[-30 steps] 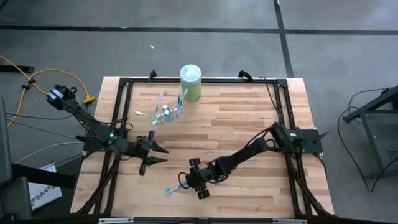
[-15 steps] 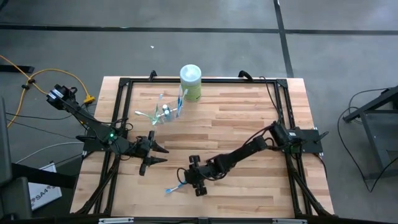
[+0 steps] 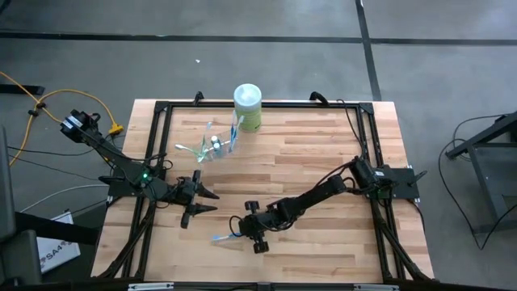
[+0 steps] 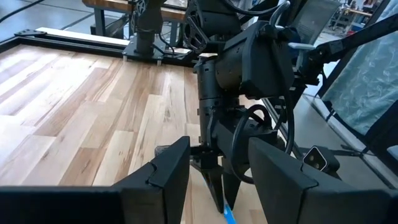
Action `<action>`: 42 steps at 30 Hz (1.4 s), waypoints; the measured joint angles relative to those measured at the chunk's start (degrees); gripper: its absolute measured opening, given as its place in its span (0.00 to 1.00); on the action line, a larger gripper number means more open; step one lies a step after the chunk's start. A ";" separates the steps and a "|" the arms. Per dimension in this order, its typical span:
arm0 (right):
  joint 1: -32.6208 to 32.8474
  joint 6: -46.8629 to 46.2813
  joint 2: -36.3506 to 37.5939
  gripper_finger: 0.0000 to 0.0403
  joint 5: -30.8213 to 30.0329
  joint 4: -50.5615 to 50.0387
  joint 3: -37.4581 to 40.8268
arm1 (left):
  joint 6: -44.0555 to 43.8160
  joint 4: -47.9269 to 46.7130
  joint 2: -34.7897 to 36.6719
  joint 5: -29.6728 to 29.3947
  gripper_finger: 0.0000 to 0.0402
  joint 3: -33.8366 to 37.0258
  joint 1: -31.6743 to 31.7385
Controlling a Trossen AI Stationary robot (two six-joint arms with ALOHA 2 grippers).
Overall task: Pick & Place toothbrushing station
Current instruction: Put the blue toothbrush into the transparent organizer
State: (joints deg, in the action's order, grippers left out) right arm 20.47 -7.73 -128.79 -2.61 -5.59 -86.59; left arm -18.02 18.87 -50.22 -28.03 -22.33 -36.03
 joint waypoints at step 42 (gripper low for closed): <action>-0.41 -1.23 0.00 0.12 2.58 -0.17 -0.02 | 0.00 0.00 0.00 0.04 0.40 0.04 -1.66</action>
State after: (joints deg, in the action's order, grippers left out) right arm 20.06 -8.96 -128.79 -0.02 -5.76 -86.61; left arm -18.02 18.87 -50.22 -27.99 -22.28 -37.69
